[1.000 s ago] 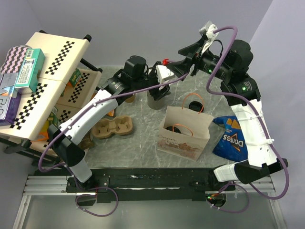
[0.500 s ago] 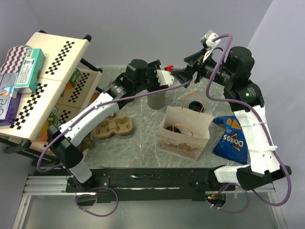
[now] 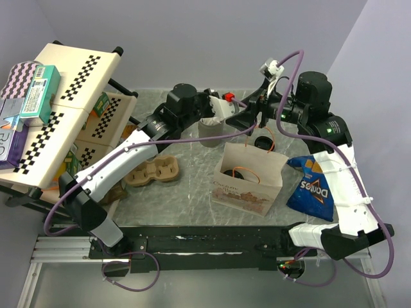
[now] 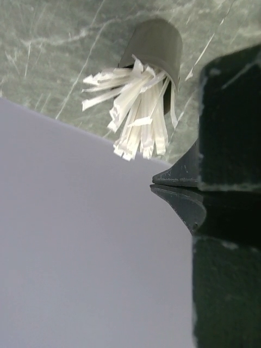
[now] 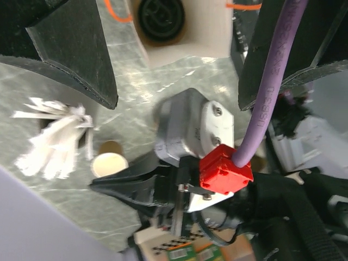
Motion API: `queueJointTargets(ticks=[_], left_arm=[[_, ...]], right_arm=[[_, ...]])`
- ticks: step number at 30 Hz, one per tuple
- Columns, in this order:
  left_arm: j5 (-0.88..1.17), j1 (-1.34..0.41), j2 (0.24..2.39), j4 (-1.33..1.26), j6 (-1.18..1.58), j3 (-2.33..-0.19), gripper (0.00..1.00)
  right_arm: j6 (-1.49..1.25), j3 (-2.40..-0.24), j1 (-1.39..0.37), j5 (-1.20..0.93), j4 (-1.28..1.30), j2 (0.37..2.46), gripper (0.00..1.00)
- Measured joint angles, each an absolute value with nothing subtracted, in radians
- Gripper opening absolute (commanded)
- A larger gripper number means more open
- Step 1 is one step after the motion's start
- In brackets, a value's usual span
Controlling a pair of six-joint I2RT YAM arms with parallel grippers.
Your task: Pack the takeout coffee
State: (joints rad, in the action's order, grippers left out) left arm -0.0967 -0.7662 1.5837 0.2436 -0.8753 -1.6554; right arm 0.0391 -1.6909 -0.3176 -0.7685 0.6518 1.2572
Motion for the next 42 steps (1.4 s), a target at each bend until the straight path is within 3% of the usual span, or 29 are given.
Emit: queueJointTargets(ticks=[10,23,34,36,41,42], left_arm=[[-0.241,-0.805,1.552,0.124,-0.988,-1.578,0.01],[-0.519,-0.878,1.535,-0.018,-1.216,-1.528,0.01],[-0.633,-0.904,1.573,0.085,-1.258,-1.606,0.01],[-0.607,-0.880,1.573,0.117,-1.223,-1.597,0.06],[-0.479,-0.719,1.593,0.317,-0.989,-1.660,0.51],[-0.462,-0.699,1.602,0.339,-0.968,-1.679,0.65]], right_arm=[[-0.009,-1.688,-0.305,-0.905,0.651,1.261,1.00],[-0.054,-1.684,-0.342,-0.619,0.656,1.237,1.00],[-0.168,-1.757,-0.356,-0.602,0.560,1.269,1.00],[-0.177,-1.757,-0.348,-0.631,0.548,1.268,1.00],[-0.195,-1.758,-0.270,-0.645,0.532,1.242,1.00],[-0.197,-1.761,-0.248,-0.645,0.532,1.237,1.00]])
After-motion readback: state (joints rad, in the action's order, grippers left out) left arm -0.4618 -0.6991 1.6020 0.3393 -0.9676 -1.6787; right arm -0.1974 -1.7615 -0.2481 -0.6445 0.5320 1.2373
